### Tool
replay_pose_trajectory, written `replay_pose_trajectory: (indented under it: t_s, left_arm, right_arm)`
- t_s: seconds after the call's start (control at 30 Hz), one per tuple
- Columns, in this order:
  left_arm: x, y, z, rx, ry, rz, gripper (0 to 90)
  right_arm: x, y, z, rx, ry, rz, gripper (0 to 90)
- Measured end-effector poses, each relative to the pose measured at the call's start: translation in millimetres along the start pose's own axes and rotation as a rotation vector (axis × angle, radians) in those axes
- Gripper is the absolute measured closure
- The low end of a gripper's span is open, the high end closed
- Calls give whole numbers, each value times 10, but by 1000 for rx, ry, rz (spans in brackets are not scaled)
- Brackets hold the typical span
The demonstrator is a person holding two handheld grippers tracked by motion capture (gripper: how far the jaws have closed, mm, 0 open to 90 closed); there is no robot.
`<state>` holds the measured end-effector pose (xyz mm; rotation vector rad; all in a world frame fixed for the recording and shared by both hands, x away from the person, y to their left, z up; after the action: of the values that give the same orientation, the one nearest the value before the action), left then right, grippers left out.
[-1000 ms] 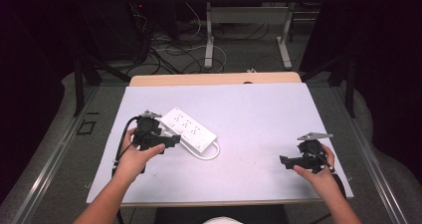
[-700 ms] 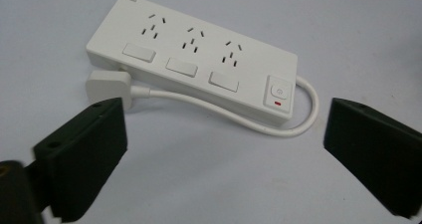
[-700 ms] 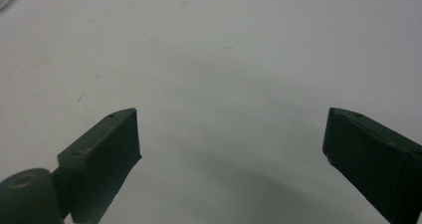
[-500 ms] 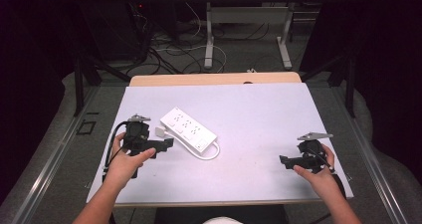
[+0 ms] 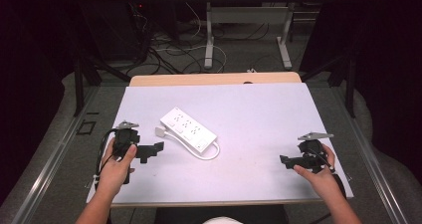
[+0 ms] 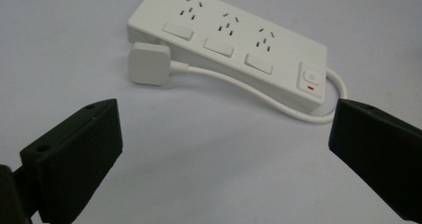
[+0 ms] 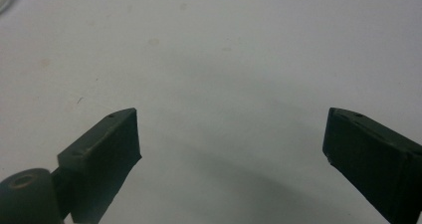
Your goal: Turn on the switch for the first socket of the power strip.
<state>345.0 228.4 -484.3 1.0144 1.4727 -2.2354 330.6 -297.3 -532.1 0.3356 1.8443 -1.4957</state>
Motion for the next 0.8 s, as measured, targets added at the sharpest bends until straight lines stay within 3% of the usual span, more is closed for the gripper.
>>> replay_pose_trajectory:
  t_s: [0.43, 0.8]
  left_arm:
    - [211, 24, -216, -60, -53, 15, 3]
    - [387, 75, -388, -59, -92, -4, 4]
  right_arm:
    - [-2, -14, 19, -1, 1, 4, 71]
    - [-1, -15, 37, 3, 8, 9, 71]
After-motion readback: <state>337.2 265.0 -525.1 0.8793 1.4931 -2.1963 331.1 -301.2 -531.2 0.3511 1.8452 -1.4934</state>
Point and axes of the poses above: each handheld gripper's, and its own axes: y roughly forward along the jaws, x roughly out of its underside, z roughly to its right, the point moved 1 cm from there along y, roughly forward along the jaws
